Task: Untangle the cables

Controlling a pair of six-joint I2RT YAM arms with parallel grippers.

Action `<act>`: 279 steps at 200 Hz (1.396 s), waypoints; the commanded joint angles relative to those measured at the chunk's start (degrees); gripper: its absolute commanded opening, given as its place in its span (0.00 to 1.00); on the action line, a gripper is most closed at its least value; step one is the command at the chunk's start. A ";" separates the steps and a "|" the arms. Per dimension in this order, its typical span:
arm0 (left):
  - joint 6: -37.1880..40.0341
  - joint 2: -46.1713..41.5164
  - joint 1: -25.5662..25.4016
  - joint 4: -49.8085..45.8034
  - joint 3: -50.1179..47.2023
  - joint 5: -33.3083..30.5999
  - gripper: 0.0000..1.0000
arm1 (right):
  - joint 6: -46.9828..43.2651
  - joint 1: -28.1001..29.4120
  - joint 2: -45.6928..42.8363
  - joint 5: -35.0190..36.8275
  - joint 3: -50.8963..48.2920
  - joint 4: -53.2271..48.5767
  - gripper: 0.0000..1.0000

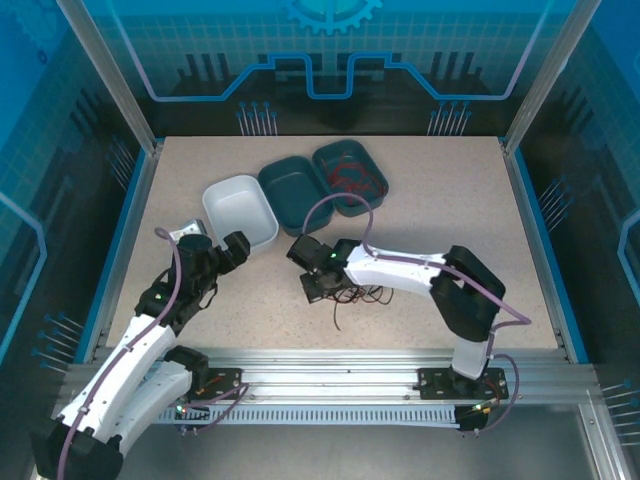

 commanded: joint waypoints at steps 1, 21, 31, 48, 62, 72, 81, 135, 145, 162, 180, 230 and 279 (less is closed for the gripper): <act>1.96 -0.30 0.43 1.07 2.29 1.52 0.99 | -4.15 0.42 -6.14 -0.44 1.92 1.69 0.00; 2.29 -0.31 0.43 2.44 2.30 3.06 0.99 | -5.54 0.42 -9.88 -0.22 2.09 1.78 0.00; 2.61 -0.30 0.43 3.11 2.30 4.41 0.99 | -6.25 0.41 -11.66 -0.51 2.10 1.90 0.00; 3.65 -0.08 0.43 4.28 2.44 7.23 0.99 | -7.62 0.69 -15.25 -1.02 1.44 2.84 0.00; 4.06 0.43 0.43 4.76 2.93 9.38 0.99 | -9.09 0.83 -18.39 -1.65 0.57 3.91 0.00; 4.31 0.86 0.43 5.52 3.47 11.53 0.99 | -9.84 0.86 -20.41 -1.71 0.25 4.23 0.00; 4.53 1.28 0.35 7.04 3.55 14.15 0.99 | -10.46 0.86 -22.00 -1.62 0.15 4.07 0.00; 7.03 5.25 -4.59 23.02 -0.44 25.99 0.99 | -14.50 0.52 -26.31 2.26 4.33 -1.57 0.00; 8.42 6.44 -6.86 23.65 -0.28 25.26 0.99 | -15.43 0.51 -26.34 3.17 5.75 -2.70 0.00; 9.94 8.92 -9.89 25.13 0.05 25.16 0.99 | -16.31 0.35 -26.10 4.74 7.57 -3.94 0.00; 12.05 11.55 -12.42 26.28 0.36 25.41 0.99 | -16.16 0.09 -25.92 6.35 9.47 -5.14 0.00; 13.39 17.76 -17.61 35.21 -3.52 25.54 0.96 | -14.01 -1.46 -26.60 7.52 10.01 -4.81 0.00; 10.41 27.38 -21.65 47.74 -2.68 26.27 0.93 | -12.14 -2.21 -28.94 6.93 8.79 -4.03 0.00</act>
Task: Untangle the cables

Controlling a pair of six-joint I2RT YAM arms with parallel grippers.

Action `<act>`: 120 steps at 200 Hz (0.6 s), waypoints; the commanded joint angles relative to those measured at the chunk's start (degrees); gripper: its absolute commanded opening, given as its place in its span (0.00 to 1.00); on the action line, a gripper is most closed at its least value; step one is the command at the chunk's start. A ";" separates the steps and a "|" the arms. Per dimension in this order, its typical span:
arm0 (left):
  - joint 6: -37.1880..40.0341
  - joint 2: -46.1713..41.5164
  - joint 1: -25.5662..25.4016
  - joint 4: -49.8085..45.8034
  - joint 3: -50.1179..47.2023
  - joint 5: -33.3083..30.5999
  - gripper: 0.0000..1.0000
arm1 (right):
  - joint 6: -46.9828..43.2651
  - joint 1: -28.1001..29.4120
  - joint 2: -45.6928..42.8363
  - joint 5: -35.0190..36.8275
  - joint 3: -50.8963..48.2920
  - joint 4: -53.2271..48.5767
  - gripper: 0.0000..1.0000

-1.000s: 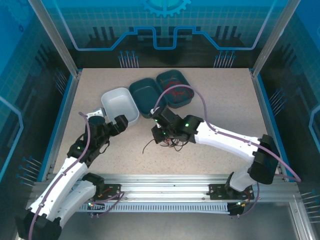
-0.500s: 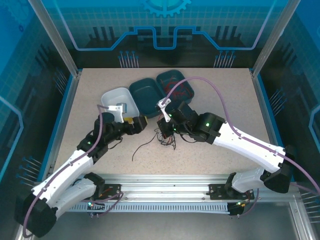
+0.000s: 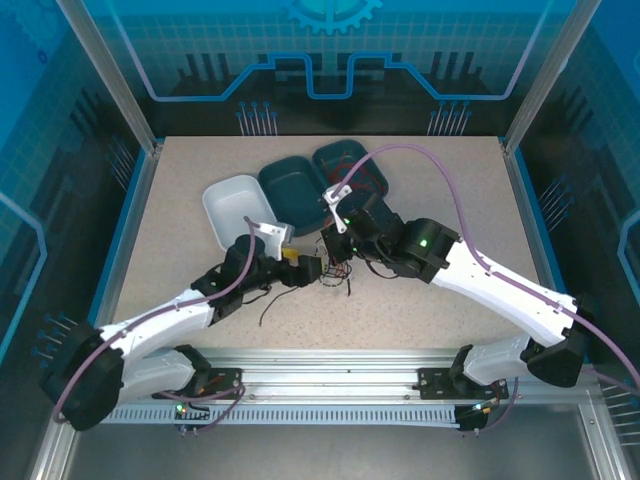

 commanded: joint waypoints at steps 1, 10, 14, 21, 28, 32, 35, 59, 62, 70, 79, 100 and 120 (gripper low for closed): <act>-0.63 3.72 -1.66 9.28 1.46 1.25 0.93 | 1.58 -0.79 -3.20 0.60 0.23 0.26 0.00; -0.70 5.56 -1.99 10.47 2.34 0.70 0.92 | 2.16 -1.14 -3.79 0.28 -0.15 0.35 0.00; -0.92 6.28 -2.04 11.25 2.63 0.19 0.92 | 2.42 -1.25 -3.99 0.04 -0.30 0.35 0.00; -1.59 7.34 -2.18 12.93 2.91 -0.89 0.92 | 2.89 -1.44 -4.41 -0.32 -0.64 0.49 0.00; -2.45 8.40 -2.22 14.70 3.02 -2.47 0.93 | 3.27 -1.54 -4.86 -0.63 -1.08 0.79 0.00; -2.99 8.97 -2.22 15.95 2.96 -3.17 0.93 | 3.40 -1.58 -5.07 -0.76 -1.33 0.93 0.00; -3.36 9.43 -2.21 16.86 2.94 -3.65 0.94 | 3.47 -1.66 -5.27 -0.88 -1.53 1.15 0.00; -4.87 12.27 -2.28 19.79 4.08 -4.35 0.94 | 4.11 -1.81 -5.99 -1.63 -2.28 1.76 0.00; -4.93 12.61 -2.31 19.75 4.38 -4.20 0.94 | 4.15 -1.87 -6.01 -1.61 -2.28 1.72 0.00; -4.87 13.33 -2.38 19.74 5.00 -3.75 0.94 | 4.28 -1.81 -6.14 -1.69 -2.21 1.67 0.00; -4.48 14.08 -2.49 19.71 5.77 -3.19 0.94 | 4.47 -1.82 -6.41 -1.61 -2.32 1.66 0.00; -2.54 15.45 -3.48 19.36 7.73 -4.09 0.99 | 5.24 -1.88 -7.53 -1.65 -3.02 1.92 0.00; -2.34 18.02 -3.89 20.16 9.77 -4.82 0.98 | 5.49 -1.91 -8.57 -1.61 -3.48 1.94 0.00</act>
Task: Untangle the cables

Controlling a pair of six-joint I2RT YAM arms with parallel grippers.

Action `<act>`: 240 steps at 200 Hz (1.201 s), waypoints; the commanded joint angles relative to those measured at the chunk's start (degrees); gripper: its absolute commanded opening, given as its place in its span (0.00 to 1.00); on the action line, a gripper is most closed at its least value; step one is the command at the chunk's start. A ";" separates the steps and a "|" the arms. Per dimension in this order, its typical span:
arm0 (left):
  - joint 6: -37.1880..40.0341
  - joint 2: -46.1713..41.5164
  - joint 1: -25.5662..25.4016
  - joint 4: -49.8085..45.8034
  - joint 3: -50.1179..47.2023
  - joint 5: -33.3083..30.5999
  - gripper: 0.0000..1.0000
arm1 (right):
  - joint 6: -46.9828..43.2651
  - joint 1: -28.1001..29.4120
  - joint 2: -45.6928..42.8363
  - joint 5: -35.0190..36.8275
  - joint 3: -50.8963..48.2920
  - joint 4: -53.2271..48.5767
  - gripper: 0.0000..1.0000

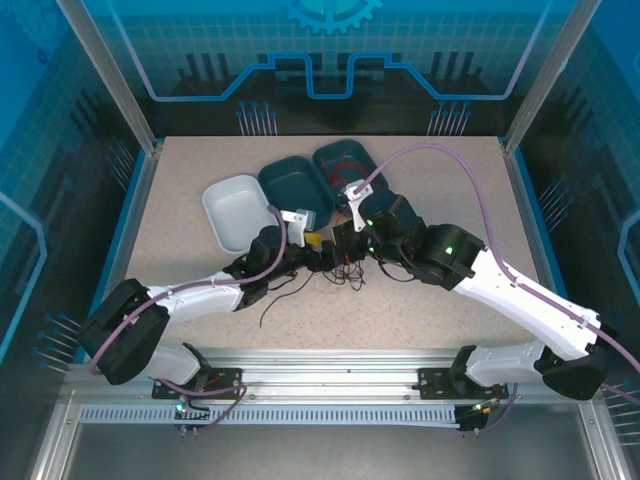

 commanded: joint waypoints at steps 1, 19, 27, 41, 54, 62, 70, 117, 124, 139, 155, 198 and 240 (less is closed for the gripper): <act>1.13 2.89 -0.83 3.56 3.42 -1.50 0.98 | 1.29 -0.77 -2.57 -0.06 -0.66 1.08 0.00; 1.18 5.79 -1.29 4.39 5.07 -1.57 0.90 | 1.19 -0.73 -3.33 0.24 -0.46 0.65 0.00; 0.70 7.12 -1.40 4.42 5.69 -1.10 0.86 | 1.08 -0.73 -3.77 0.59 -0.45 0.34 0.00; 0.18 9.01 -1.71 4.88 6.27 0.44 0.75 | 0.72 -0.76 -4.20 1.85 0.17 -0.76 0.00; 0.20 10.26 -2.13 5.08 6.54 1.30 0.70 | 0.02 -0.72 -4.41 3.15 1.32 -2.28 0.00; 0.38 10.96 -2.55 5.41 6.45 1.85 0.67 | -0.45 -0.78 -4.54 4.18 2.35 -3.27 0.00; 0.55 11.79 -2.83 5.53 6.41 2.38 0.62 | -0.92 -0.80 -4.59 5.34 3.38 -4.30 0.00; -0.70 16.09 -4.18 7.51 5.44 5.38 0.55 | -5.03 -1.95 -4.52 9.42 9.50 -7.97 0.00; -0.77 16.59 -4.37 7.51 5.31 5.74 0.54 | -5.86 -2.01 -4.29 9.87 10.48 -8.21 0.00; -0.92 17.35 -4.71 7.64 5.06 5.97 0.54 | -7.41 -2.40 -3.59 11.57 12.98 -9.34 0.00; -0.97 17.86 -4.78 8.19 4.58 5.56 0.51 | -8.62 -2.97 -2.79 12.71 15.55 -10.64 0.00; -1.14 19.52 -4.80 8.64 4.48 5.18 0.51 | -12.54 -5.51 -2.34 14.63 21.55 -12.02 0.00; -1.92 21.59 -4.77 9.34 4.84 4.89 0.51 | -16.69 -6.95 -2.04 15.74 27.56 -12.46 0.00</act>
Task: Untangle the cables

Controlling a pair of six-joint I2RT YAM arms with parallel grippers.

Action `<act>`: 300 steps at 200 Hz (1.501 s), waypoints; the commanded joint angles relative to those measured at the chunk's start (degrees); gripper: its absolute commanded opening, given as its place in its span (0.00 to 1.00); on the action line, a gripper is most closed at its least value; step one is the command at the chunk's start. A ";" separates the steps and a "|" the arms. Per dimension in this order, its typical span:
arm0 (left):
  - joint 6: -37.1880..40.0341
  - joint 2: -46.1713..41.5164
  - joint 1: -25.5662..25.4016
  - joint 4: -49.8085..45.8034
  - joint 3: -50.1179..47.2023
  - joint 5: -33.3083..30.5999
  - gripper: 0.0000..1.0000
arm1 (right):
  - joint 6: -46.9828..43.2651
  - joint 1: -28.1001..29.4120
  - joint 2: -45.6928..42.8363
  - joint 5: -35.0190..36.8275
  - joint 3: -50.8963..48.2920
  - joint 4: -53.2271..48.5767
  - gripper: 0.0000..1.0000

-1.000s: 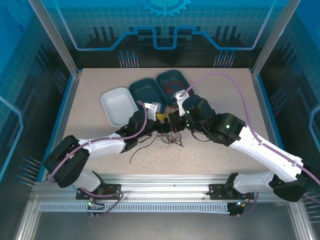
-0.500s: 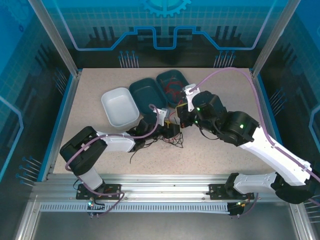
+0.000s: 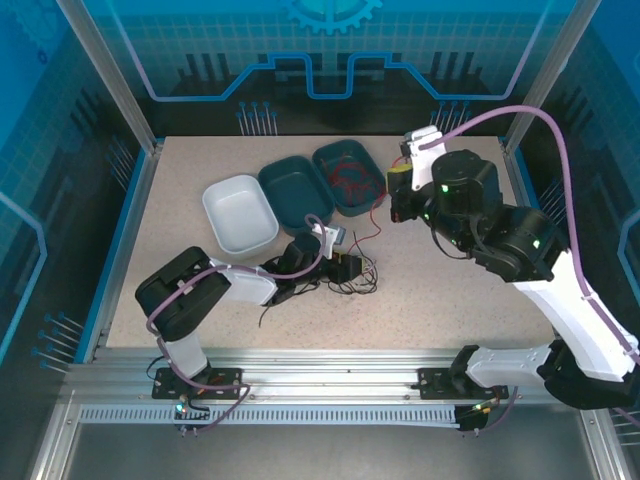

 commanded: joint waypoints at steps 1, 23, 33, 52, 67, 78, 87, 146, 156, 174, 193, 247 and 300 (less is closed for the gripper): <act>-0.66 1.49 -0.36 1.70 -0.17 0.53 0.51 | -4.02 -1.01 0.02 2.11 4.10 -0.66 0.00; -0.77 1.80 -0.34 1.68 -0.11 0.11 0.51 | -6.20 -1.31 0.78 3.19 7.38 -0.93 0.00; -0.71 1.85 -0.31 1.62 -0.16 0.02 0.51 | -7.37 -1.53 1.30 3.73 9.11 -1.14 0.00; -0.75 1.94 -0.39 1.52 -0.13 0.34 0.51 | -9.66 -2.04 2.37 5.10 12.91 -1.75 0.00; -0.92 2.20 -0.34 1.33 -0.04 0.46 0.52 | -11.61 -2.39 3.01 6.43 15.27 -1.26 0.00; -1.14 2.24 -0.32 1.33 0.15 0.75 0.52 | -13.04 -2.84 3.40 7.10 16.72 -0.65 0.00; -1.23 2.34 -0.35 1.35 0.26 0.98 0.52 | -14.20 -3.01 3.54 7.49 17.54 -0.03 0.00; -1.56 3.22 -0.33 1.69 0.53 1.63 0.50 | -19.12 -3.12 1.79 8.01 13.75 9.76 0.00; -1.56 3.21 -0.31 1.69 0.53 1.86 0.43 | -19.57 -3.14 1.54 8.08 12.44 11.54 0.00; -1.41 3.00 -0.32 1.70 0.44 2.14 0.39 | -20.21 -3.20 1.19 8.43 9.78 14.45 0.00; -1.18 2.18 -0.41 1.70 0.35 2.74 0.38 | -20.06 -3.22 1.18 9.14 7.47 15.71 0.00; 1.14 -1.30 -0.94 -1.17 0.88 2.93 0.46 | -18.60 -4.12 0.72 9.54 2.07 17.79 0.00; 1.04 -7.31 -0.98 -3.16 -0.02 1.83 0.74 | -18.51 -5.73 0.50 6.75 -1.97 21.77 0.00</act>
